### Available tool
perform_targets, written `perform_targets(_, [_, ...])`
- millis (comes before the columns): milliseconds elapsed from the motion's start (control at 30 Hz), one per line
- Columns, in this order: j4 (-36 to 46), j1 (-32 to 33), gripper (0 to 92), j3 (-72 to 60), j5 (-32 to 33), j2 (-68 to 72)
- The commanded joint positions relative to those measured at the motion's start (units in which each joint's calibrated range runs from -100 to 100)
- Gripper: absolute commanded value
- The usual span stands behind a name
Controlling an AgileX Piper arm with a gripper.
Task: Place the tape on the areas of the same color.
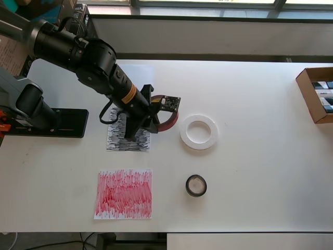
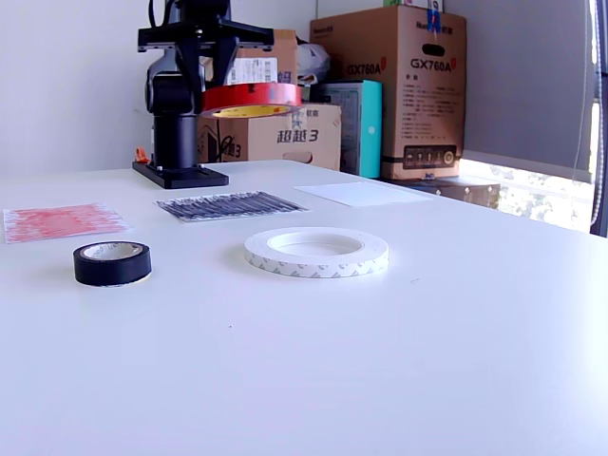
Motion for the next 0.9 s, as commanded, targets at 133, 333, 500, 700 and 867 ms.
perform_targets(133, [0.5,-15.2,0.0,1.8,-5.5,0.8])
perform_targets(333, [-5.0,-23.9,0.0,6.6,-8.9,0.5])
perform_targets(500, [-8.1,-30.0,0.0,9.3,-13.6,0.2])
perform_targets(700, [-8.4,-32.5,0.0,9.2,-12.9,0.8])
perform_targets(867, [-8.4,-33.7,0.0,8.8,-11.1,2.4])
